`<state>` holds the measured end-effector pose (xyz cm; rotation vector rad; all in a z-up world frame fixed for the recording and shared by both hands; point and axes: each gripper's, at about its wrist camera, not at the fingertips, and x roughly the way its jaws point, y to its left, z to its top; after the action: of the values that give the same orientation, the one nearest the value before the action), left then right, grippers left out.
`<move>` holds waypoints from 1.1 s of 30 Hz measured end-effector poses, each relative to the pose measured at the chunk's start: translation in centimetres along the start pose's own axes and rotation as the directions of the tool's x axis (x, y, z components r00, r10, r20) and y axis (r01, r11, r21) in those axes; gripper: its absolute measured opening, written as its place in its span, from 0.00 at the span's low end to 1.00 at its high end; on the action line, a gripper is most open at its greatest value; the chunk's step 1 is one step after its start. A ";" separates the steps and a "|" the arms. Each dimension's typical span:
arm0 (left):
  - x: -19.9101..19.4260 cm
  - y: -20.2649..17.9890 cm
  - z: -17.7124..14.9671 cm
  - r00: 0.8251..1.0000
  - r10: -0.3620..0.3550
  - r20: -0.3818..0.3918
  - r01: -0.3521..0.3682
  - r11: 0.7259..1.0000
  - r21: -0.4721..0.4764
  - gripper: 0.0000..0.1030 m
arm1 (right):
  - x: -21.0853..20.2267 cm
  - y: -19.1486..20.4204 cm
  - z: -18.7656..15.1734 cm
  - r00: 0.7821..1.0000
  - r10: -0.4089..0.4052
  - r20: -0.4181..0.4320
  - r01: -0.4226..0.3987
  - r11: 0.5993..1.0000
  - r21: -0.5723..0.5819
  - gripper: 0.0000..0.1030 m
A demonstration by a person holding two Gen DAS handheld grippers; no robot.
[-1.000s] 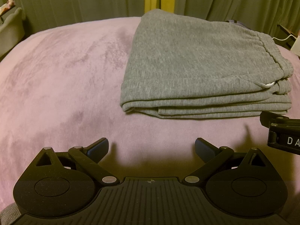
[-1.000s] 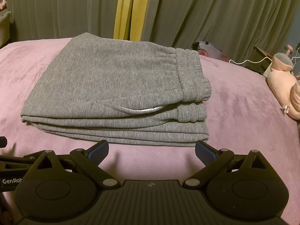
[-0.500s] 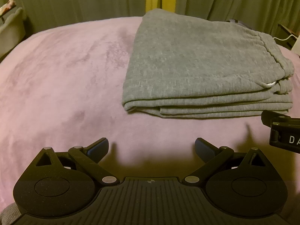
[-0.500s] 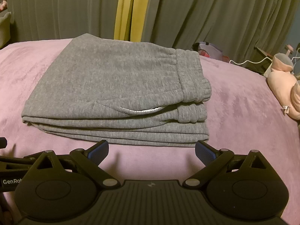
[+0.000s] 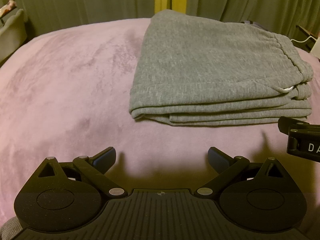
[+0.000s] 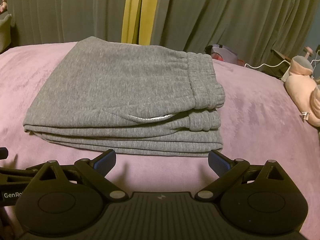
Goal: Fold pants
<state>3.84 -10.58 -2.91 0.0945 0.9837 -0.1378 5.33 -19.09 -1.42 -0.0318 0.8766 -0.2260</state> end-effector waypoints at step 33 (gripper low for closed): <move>0.0 -0.1 0.0 1.000 0.006 0.000 -0.006 1.000 0.004 0.99 | 0.0 -0.2 0.0 1.000 0.005 0.004 -0.005 1.000 0.010 0.96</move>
<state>3.79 -10.70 -2.92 0.1011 0.9832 -0.1347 5.28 -19.26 -1.37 -0.0210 0.8712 -0.2251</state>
